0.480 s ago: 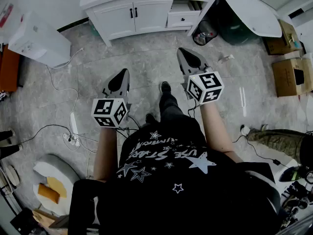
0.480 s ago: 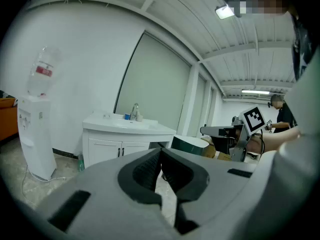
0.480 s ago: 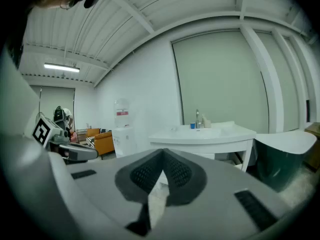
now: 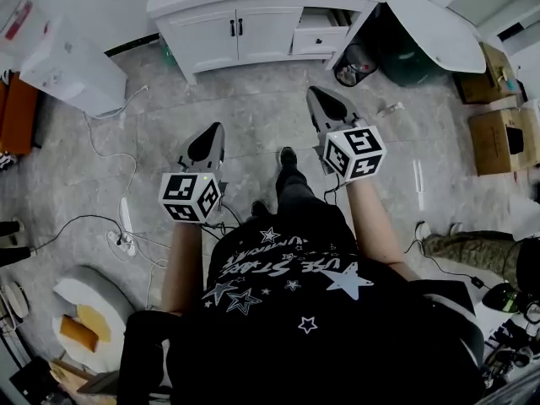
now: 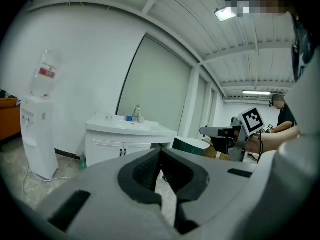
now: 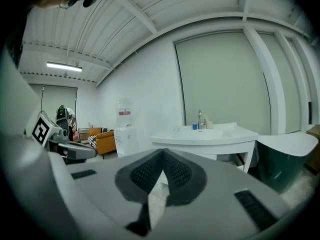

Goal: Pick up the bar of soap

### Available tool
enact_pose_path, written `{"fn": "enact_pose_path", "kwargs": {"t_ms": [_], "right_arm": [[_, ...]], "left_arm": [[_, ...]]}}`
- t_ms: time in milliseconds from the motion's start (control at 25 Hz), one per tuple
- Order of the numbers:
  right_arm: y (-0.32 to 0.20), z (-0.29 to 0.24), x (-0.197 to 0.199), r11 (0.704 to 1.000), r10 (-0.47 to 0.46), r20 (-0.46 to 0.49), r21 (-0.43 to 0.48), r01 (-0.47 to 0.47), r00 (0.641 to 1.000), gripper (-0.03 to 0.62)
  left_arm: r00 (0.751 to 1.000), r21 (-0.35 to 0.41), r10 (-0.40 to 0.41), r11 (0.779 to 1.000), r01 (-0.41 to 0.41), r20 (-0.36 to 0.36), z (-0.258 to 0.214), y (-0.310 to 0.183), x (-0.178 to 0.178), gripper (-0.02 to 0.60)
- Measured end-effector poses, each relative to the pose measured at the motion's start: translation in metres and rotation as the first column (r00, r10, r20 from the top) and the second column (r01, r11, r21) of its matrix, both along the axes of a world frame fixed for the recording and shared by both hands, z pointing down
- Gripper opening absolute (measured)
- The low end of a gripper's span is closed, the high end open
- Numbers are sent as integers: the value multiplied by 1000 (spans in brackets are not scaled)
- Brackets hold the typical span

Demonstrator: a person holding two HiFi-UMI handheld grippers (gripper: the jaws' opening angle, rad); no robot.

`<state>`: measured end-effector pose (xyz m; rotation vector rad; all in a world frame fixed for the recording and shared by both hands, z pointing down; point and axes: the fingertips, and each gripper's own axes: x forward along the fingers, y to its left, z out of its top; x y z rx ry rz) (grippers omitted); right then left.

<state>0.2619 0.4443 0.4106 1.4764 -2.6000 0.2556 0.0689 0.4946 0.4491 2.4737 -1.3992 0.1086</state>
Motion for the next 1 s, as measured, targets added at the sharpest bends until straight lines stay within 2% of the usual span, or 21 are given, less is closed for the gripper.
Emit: {"fn": "enact_pose_path", "kwargs": {"t_ms": [440, 800, 920, 1000], "right_arm": [[-28, 9, 0, 1000, 0, 75, -7, 1, 997, 20], [-105, 29, -6, 995, -37, 136, -82, 49, 990, 280], [-139, 36, -4, 992, -41, 164, -112, 60, 986, 409], [-164, 37, -1, 991, -46, 180, -119, 68, 983, 460]], "left_arm": [[1000, -17, -22, 1000, 22, 12, 8, -17, -2, 9], [997, -34, -72, 997, 73, 30, 16, -76, -13, 9], [996, -36, -85, 996, 86, 35, 17, -103, -13, 9], [995, -34, -92, 995, 94, 42, 16, -125, -12, 11]]}}
